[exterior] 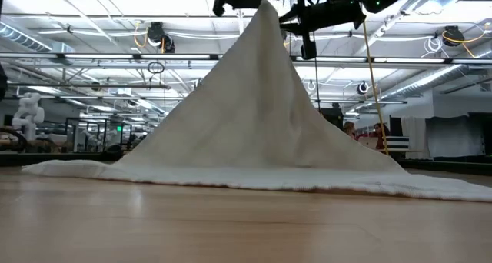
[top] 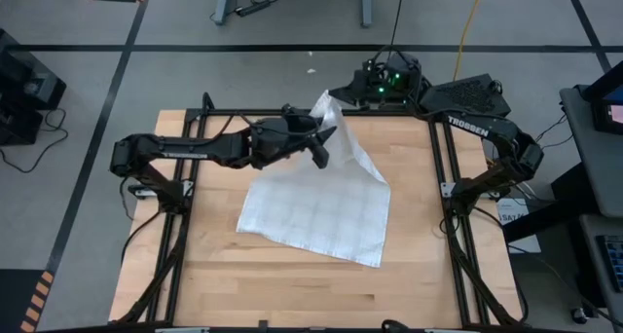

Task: Roll towel into tight, uniform cylinder
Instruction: Roll the white towel

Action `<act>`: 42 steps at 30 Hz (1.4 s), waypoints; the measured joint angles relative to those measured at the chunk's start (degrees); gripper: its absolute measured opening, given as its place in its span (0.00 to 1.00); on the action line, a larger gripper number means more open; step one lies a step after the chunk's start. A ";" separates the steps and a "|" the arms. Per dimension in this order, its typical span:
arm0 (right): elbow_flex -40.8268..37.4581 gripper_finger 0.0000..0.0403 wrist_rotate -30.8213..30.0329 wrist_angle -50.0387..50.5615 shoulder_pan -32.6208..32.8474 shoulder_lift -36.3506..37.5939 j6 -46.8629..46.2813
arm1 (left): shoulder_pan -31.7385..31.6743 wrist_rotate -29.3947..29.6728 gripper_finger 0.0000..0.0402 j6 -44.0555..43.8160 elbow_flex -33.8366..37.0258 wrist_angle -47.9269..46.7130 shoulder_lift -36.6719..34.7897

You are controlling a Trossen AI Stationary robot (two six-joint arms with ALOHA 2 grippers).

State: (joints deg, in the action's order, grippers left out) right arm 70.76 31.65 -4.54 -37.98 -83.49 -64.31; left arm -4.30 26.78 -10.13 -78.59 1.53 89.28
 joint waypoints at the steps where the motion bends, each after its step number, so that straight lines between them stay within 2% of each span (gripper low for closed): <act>1: 0.00 0.00 0.70 0.00 -0.12 0.05 0.63 | 0.10 0.08 0.46 -0.03 0.00 -1.36 -1.23; 5: 0.00 0.00 4.47 0.03 -0.26 0.52 2.90 | -0.04 0.25 0.54 -0.04 -0.07 -2.22 -7.74; 8: 0.00 0.00 6.26 -0.17 -0.20 0.74 4.85 | -1.92 0.51 0.55 -0.04 -0.17 -2.25 -11.73; 12: 0.00 0.00 9.15 -0.70 0.15 0.76 7.31 | -6.71 2.10 0.56 -4.42 -0.17 -8.78 -13.27; 13: 0.00 0.00 9.59 -0.81 0.43 0.76 8.19 | -8.42 0.05 0.56 -5.57 -0.15 -11.15 -13.09; 15: 0.00 0.00 11.50 -0.91 1.01 0.76 10.49 | -11.56 -8.55 0.56 -5.57 -0.11 -12.72 -11.30; 19: 0.01 0.00 16.08 -0.89 3.11 0.81 15.45 | -15.28 -26.31 0.56 -2.24 0.04 -8.97 -7.33; 23: 0.00 0.00 20.22 -0.76 5.12 1.89 19.41 | -16.65 -37.43 0.57 0.63 0.00 -2.64 -5.98; 28: 0.00 0.00 20.82 -0.33 6.28 4.63 22.08 | -17.86 -49.68 0.59 -4.68 -0.04 -0.11 -6.03; 33: 0.02 0.00 20.80 1.95 7.90 7.54 27.03 | -17.91 -49.73 0.59 -2.63 -0.07 -6.16 -6.37; 38: 0.02 0.00 19.11 10.94 9.90 9.61 31.73 | -18.66 -46.57 0.59 1.63 -0.11 -13.84 -5.56; 42: 0.02 0.00 17.73 16.16 11.48 10.29 34.92 | -18.49 -46.57 0.59 6.83 -0.11 -18.36 -3.35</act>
State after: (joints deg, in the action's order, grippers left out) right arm 70.78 49.38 11.62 -26.50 -73.20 -29.39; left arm -22.79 -19.79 -3.30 -78.70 -16.83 85.93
